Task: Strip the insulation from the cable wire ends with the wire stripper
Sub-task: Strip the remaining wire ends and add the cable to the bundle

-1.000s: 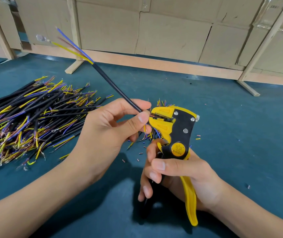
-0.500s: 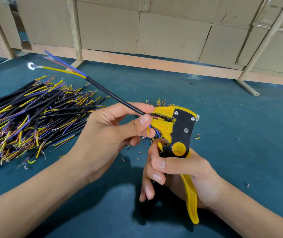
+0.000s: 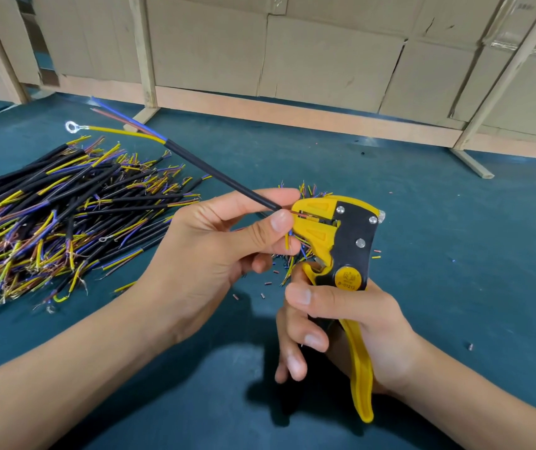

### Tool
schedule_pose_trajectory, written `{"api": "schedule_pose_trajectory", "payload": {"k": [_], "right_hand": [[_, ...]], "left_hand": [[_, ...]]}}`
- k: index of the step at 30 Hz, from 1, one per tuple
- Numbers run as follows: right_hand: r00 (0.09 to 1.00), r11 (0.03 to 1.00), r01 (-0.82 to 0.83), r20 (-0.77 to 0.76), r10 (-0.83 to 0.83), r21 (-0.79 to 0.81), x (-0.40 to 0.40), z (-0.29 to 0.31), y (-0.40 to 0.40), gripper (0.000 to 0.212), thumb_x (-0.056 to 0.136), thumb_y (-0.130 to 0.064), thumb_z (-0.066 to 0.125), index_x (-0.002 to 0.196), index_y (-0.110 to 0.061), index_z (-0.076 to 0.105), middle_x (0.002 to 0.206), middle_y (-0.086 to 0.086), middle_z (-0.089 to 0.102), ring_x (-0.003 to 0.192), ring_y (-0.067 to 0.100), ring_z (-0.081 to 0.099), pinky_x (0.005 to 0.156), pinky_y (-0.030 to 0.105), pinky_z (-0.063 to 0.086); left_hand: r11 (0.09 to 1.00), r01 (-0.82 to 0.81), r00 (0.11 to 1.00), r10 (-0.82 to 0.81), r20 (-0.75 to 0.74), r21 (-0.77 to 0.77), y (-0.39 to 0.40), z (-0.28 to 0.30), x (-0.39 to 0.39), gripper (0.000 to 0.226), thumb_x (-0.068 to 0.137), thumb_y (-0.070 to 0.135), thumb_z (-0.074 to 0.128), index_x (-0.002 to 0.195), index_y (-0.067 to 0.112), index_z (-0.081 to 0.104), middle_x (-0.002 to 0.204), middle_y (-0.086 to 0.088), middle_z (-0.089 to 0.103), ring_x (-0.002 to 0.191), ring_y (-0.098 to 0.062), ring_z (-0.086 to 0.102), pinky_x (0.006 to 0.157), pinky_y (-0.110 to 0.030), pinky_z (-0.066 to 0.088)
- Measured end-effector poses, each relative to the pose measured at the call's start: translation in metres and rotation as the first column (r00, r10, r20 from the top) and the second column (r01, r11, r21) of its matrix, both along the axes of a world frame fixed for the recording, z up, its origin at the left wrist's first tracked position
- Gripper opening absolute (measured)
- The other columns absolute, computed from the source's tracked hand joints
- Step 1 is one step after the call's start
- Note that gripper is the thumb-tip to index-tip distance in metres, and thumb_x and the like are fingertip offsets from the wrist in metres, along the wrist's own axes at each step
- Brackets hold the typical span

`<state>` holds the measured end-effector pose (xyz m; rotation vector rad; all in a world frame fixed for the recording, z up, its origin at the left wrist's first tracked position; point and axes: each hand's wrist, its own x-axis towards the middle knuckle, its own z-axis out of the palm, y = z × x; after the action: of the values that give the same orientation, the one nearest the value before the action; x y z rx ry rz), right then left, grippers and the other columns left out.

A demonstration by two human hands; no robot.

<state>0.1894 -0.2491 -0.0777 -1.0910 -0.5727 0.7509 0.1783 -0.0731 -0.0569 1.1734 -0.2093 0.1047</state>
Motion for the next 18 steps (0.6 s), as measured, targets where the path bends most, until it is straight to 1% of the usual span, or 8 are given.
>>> {"api": "schedule_pose_trajectory", "payload": {"k": [5, 9, 12, 14, 16, 18], "right_hand": [[0.999, 0.998, 0.043, -0.026, -0.044, -0.036, -0.0020, 0.0011, 0.0024, 0.034, 0.089, -0.016, 0.067, 0.065, -0.007, 0.046, 0.049, 0.005, 0.042, 0.045, 0.026, 0.055, 0.061, 0.046, 0.056], [0.996, 0.993, 0.082, -0.031, -0.085, -0.088, -0.0049, 0.0031, 0.0043, 0.032, 0.084, -0.018, 0.068, 0.059, -0.012, 0.051, 0.045, 0.003, 0.039, 0.040, 0.025, 0.053, 0.057, 0.042, 0.056], [0.980, 0.976, 0.180, -0.068, -0.189, -0.122, -0.0056, 0.0030, 0.0048, 0.037, 0.077, -0.023, 0.071, 0.057, -0.014, 0.042, 0.041, 0.001, 0.031, 0.033, 0.022, 0.045, 0.046, 0.033, 0.051], [0.968, 0.964, 0.234, -0.066, -0.243, -0.125, -0.0047, 0.0029, 0.0048, 0.040, 0.075, -0.024, 0.071, 0.058, -0.014, 0.036, 0.040, 0.001, 0.028, 0.031, 0.022, 0.042, 0.043, 0.030, 0.047], [0.969, 0.965, 0.232, -0.062, -0.241, -0.124, -0.0043, 0.0032, 0.0049, 0.039, 0.075, -0.023, 0.071, 0.058, -0.014, 0.037, 0.040, 0.002, 0.029, 0.032, 0.022, 0.043, 0.043, 0.030, 0.047], [0.971, 0.969, 0.221, -0.067, -0.229, -0.112, -0.0044, 0.0028, 0.0047, 0.038, 0.076, -0.023, 0.070, 0.059, -0.013, 0.038, 0.041, 0.003, 0.030, 0.033, 0.023, 0.045, 0.045, 0.033, 0.050]], "left_hand": [[1.000, 0.001, 1.000, -0.001, 0.004, 0.009, -0.0001, -0.0008, -0.0001, 0.026, 0.068, 0.018, 0.082, 0.094, 0.019, 0.081, 0.079, -0.001, 0.072, 0.063, -0.015, 0.068, 0.051, -0.021, 0.039], [0.999, -0.034, 0.999, 0.034, -0.001, 0.021, 0.0015, -0.0031, 0.0015, 0.027, 0.067, 0.026, 0.079, 0.094, 0.020, 0.082, 0.080, -0.005, 0.073, 0.064, -0.016, 0.069, 0.051, -0.022, 0.039], [0.996, -0.056, 0.998, 0.056, -0.004, 0.062, 0.0014, -0.0047, 0.0023, 0.028, 0.068, 0.027, 0.079, 0.096, 0.022, 0.081, 0.081, -0.007, 0.073, 0.066, -0.019, 0.070, 0.052, -0.026, 0.038], [0.995, -0.067, 0.997, 0.069, -0.018, 0.078, 0.0021, -0.0061, 0.0040, 0.029, 0.068, 0.025, 0.083, 0.096, 0.024, 0.081, 0.080, -0.007, 0.073, 0.067, -0.019, 0.070, 0.054, -0.028, 0.036], [0.994, -0.070, 0.997, 0.072, -0.023, 0.081, 0.0030, -0.0084, 0.0046, 0.028, 0.068, 0.025, 0.083, 0.096, 0.024, 0.081, 0.082, -0.006, 0.073, 0.067, -0.019, 0.071, 0.053, -0.027, 0.038], [0.993, -0.063, 0.998, 0.065, -0.011, 0.096, 0.0028, -0.0072, 0.0041, 0.023, 0.072, 0.027, 0.079, 0.095, 0.024, 0.081, 0.086, -0.004, 0.074, 0.068, -0.019, 0.072, 0.052, -0.024, 0.040]]}}
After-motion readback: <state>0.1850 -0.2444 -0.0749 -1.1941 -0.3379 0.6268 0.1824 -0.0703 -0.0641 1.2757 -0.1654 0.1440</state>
